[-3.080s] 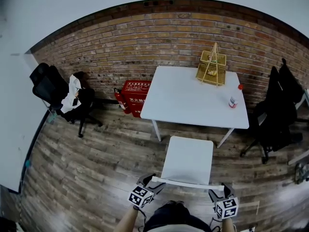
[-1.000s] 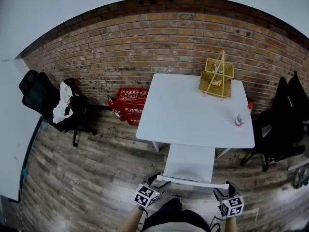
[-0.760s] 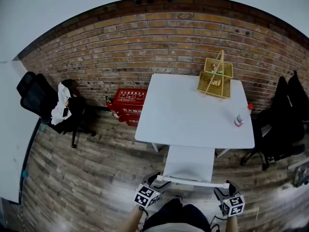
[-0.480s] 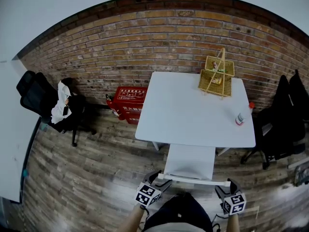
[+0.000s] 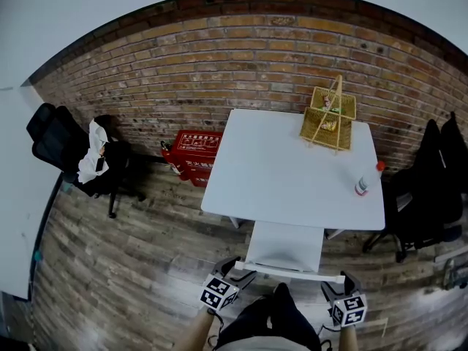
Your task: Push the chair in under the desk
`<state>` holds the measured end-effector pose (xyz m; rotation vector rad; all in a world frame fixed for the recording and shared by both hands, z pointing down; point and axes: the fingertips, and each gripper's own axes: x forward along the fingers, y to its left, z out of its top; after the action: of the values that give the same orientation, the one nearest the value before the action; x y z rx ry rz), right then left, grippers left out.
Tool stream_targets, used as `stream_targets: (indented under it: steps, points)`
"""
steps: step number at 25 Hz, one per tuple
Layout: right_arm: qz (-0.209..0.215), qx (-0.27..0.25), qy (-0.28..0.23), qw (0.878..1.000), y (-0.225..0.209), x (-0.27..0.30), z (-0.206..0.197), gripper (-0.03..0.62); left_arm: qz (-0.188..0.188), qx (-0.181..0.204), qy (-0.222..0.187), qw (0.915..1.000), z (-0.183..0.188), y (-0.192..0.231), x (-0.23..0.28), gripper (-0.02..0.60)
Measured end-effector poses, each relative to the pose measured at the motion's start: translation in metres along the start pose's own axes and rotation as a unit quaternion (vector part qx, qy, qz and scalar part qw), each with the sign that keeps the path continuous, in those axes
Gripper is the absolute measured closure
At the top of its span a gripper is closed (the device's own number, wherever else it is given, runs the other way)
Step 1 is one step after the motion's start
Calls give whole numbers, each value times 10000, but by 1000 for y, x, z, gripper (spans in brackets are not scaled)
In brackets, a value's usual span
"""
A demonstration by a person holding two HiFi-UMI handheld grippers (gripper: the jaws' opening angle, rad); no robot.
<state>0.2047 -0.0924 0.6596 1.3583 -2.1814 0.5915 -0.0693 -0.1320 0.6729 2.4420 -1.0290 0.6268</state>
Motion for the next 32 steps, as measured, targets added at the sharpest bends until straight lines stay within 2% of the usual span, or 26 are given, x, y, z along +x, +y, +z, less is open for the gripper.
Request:
stream_targets:
  steps: [15,32]
  points:
    - [105,-166,114,9997,-40,30,29,290,157,-60,-19,9999,26,21,38,281]
    - [258,-220,173,9993,-63,51,54,290,172,-133,6,9998,52,33,60,281]
